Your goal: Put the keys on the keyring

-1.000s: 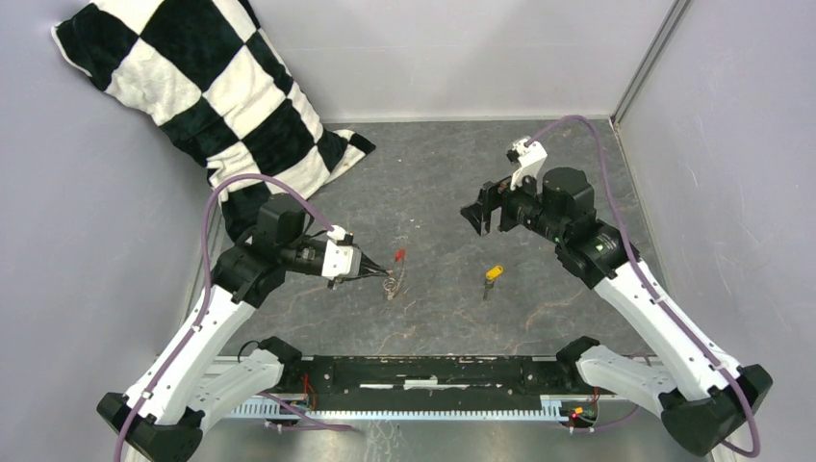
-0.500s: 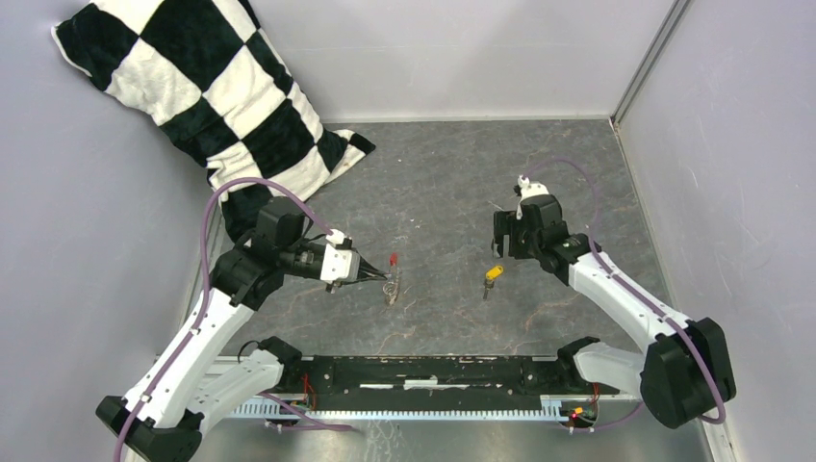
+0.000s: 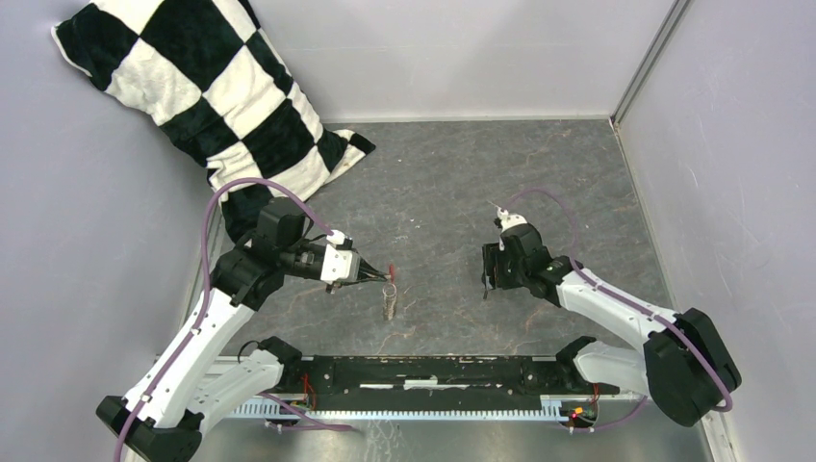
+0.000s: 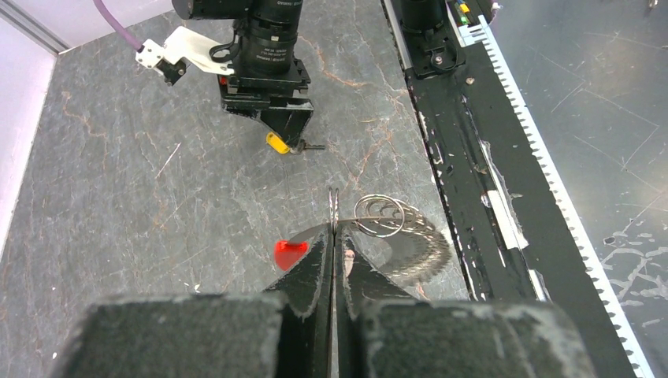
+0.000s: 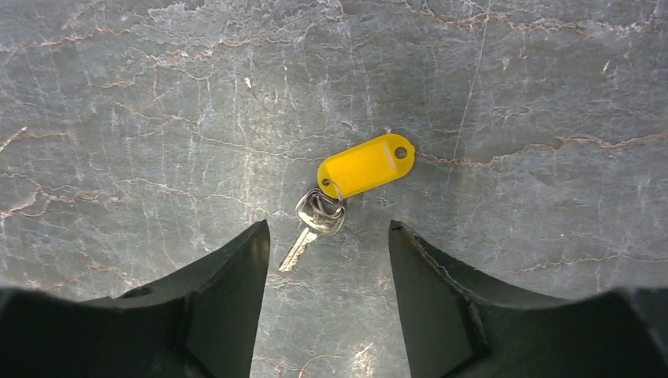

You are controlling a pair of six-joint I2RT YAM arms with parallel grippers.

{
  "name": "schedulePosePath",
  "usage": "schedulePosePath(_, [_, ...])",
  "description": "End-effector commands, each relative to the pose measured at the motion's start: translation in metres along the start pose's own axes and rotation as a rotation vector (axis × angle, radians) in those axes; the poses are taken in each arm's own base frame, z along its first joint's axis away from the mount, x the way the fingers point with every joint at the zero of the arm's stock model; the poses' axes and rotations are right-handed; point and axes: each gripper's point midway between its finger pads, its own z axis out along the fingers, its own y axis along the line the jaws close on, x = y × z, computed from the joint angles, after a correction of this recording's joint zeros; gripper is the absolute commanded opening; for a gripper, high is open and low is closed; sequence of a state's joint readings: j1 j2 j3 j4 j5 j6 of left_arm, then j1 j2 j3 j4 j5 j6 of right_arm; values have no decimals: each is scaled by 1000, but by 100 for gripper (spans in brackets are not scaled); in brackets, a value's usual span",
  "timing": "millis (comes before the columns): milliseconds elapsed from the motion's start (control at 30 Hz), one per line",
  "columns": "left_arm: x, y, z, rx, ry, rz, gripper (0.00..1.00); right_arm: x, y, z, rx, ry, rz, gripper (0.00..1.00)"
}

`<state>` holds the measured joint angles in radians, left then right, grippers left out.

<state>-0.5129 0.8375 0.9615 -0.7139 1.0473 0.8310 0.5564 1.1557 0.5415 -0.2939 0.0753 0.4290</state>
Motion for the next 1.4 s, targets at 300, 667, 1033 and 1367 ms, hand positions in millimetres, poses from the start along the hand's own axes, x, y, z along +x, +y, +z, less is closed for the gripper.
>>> schedulePosePath(300, [-9, 0, -2, -1, -19, 53, 2, -14, 15, 8, -82, -68, -44, 43])
schedulePosePath(667, [-10, 0, -3, -3, -22, 62, 2, 1, 4, 15, -42, -42, -41, 36])
schedulePosePath(1033, [-14, 0, -4, -6, -26, 68, 2, 6, 2, 18, -40, -49, -34, 33])
schedulePosePath(1367, [-14, -1, -5, -12, -24, 67, 2, 1, -1, 22, -20, -69, -56, 23])
